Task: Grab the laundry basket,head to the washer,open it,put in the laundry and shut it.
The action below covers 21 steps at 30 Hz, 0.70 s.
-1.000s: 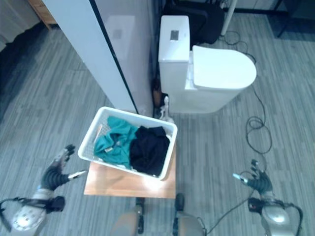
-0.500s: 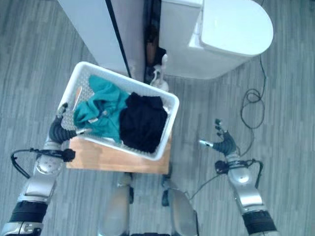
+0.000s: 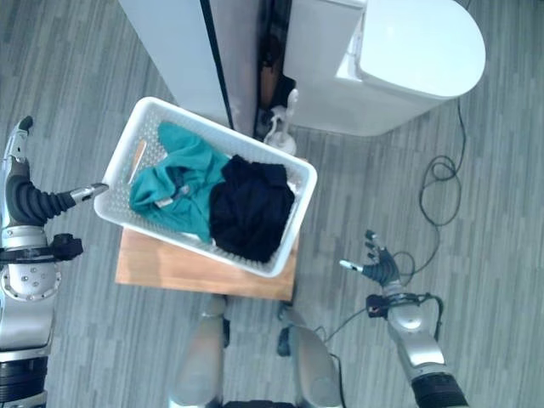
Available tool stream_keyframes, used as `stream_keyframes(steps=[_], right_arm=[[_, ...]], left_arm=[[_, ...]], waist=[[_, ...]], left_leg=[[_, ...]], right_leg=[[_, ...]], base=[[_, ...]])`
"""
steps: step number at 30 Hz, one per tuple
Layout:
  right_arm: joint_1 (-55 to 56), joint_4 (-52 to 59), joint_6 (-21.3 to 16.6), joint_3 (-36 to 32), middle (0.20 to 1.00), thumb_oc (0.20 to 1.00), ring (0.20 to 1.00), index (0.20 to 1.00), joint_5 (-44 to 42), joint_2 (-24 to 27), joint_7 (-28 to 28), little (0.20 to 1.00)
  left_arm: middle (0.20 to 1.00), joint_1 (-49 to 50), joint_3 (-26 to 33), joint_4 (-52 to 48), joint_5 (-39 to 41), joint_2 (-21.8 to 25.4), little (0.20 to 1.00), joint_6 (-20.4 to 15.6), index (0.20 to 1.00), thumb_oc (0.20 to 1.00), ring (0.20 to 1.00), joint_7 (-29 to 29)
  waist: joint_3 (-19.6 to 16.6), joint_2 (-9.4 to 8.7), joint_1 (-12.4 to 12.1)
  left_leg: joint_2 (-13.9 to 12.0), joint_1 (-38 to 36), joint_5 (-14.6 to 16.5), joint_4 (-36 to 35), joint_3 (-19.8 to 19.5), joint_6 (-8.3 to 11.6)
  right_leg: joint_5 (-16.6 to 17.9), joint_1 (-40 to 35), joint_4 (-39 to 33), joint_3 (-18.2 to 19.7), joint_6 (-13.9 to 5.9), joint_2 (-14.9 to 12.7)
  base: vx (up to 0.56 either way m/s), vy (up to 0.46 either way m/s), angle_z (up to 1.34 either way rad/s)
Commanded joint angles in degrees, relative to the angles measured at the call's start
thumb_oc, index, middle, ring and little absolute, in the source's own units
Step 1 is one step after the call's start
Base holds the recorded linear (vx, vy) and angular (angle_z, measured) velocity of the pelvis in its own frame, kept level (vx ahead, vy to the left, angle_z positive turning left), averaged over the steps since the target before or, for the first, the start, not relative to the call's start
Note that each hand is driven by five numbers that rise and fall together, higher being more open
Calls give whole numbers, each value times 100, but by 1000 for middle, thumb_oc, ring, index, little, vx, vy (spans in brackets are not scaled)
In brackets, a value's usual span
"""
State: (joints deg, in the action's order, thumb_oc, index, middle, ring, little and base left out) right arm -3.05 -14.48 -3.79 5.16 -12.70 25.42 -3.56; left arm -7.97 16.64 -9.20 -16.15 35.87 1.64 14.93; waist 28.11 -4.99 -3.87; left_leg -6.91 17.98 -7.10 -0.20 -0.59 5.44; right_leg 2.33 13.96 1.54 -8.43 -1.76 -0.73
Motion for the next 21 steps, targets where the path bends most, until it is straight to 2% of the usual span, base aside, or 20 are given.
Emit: stream_keyframes(steps=[1,7,14,21], right_arm=[[103,445,-125,-64,1000,1000,1000,1000,-109,150,5,1000],[27,552,-91,-26,1000,1000,1000,1000,-163,198,-36,1000],[67,501,-115,55,1000,1000,1000,1000,-290,180,-42,1000],[149,616,-32,139,1000,1000,1000,1000,-122,286,31,1000]], left_arm=[[1000,-614,-302,959,-157,256,1000,353,1000,1000,1000,305],[1000,-1752,-909,2412,-35,693,1000,794,1000,1000,1000,453],[1000,-2191,-1211,2939,132,958,1000,880,1000,1000,1000,451],[1000,-2378,-1315,3272,378,1081,1000,959,1000,1000,1000,430]], waist=[[-439,-121,156],[-320,-325,352],[-325,-484,468],[-347,-564,494]], left_leg=[[-451,171,426,469,52,258],[-557,281,473,586,20,268],[-623,351,490,622,26,265],[-650,401,563,752,24,257]], right_leg=[[10,169,141,-358,-680,-1002],[-11,256,178,-338,-675,-900],[35,292,103,-304,-683,-822],[54,294,77,-243,-682,-763]], base=[[-40,-5,0],[0,-12,-2],[8,-19,-5],[1,-6,-2]])
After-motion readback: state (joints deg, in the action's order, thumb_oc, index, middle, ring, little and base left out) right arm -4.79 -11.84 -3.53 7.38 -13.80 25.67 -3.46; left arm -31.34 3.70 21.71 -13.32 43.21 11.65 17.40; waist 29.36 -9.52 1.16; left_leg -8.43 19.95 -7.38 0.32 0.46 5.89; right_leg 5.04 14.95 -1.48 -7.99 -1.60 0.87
